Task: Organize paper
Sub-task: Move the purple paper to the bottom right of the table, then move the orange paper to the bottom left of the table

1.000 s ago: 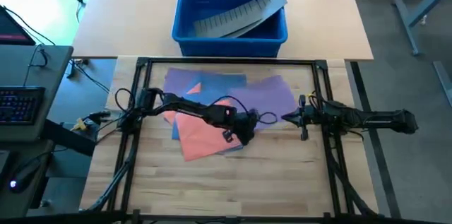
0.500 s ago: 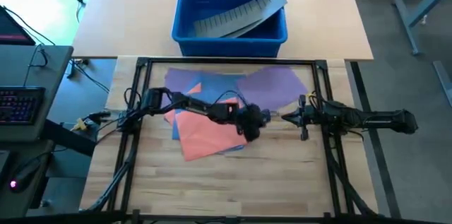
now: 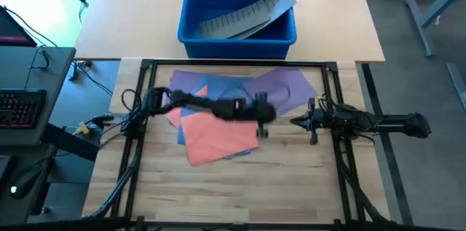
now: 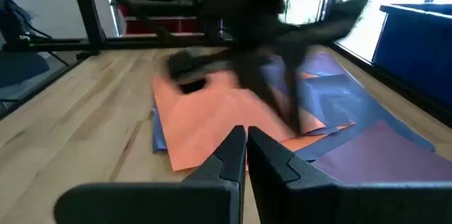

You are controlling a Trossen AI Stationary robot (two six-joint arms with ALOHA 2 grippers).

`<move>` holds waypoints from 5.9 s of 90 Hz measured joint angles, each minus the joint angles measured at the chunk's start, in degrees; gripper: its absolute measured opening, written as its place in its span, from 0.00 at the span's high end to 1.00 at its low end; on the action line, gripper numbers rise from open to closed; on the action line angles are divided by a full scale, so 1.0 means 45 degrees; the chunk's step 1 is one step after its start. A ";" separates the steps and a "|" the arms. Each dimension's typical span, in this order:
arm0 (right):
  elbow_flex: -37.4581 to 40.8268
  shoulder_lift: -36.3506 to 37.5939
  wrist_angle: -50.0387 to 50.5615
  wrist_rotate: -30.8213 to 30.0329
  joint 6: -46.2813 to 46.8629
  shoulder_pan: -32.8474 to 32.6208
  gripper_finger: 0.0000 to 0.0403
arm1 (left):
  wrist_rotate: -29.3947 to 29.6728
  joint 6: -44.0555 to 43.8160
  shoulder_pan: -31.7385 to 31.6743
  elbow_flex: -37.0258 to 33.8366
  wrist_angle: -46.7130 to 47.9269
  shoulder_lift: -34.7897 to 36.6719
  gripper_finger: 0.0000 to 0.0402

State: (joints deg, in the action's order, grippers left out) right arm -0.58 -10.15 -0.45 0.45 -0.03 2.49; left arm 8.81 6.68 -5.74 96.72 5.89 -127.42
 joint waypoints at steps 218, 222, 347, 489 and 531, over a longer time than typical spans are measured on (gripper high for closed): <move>-0.0002 -0.0005 -0.0002 0.0000 0.0000 0.0001 1.00 | -0.1487 -0.1617 0.6993 0.3436 0.3408 -0.3030 1.00; 0.0000 0.0000 -0.0001 0.0000 0.0000 0.0000 1.00 | -0.1415 -0.1681 0.7067 0.3436 0.3393 -0.3030 1.00; -0.0001 0.0000 -0.0005 0.0001 0.0000 0.0004 1.00 | 0.0539 -0.5019 0.6533 0.3522 0.2780 -0.3637 1.00; 0.0000 -0.0005 -0.0002 0.0003 0.0000 0.0002 1.00 | 0.2618 -0.6267 0.7047 0.4155 0.7353 0.0114 0.98; 0.0000 -0.0005 -0.0001 0.0000 0.0000 -0.0001 1.00 | 0.1899 -1.2366 0.7926 0.2725 1.8112 0.0377 0.59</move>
State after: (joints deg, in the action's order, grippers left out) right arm -0.58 -10.17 -0.45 0.45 -0.03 2.48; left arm 17.35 -48.97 29.93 108.98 87.40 -125.73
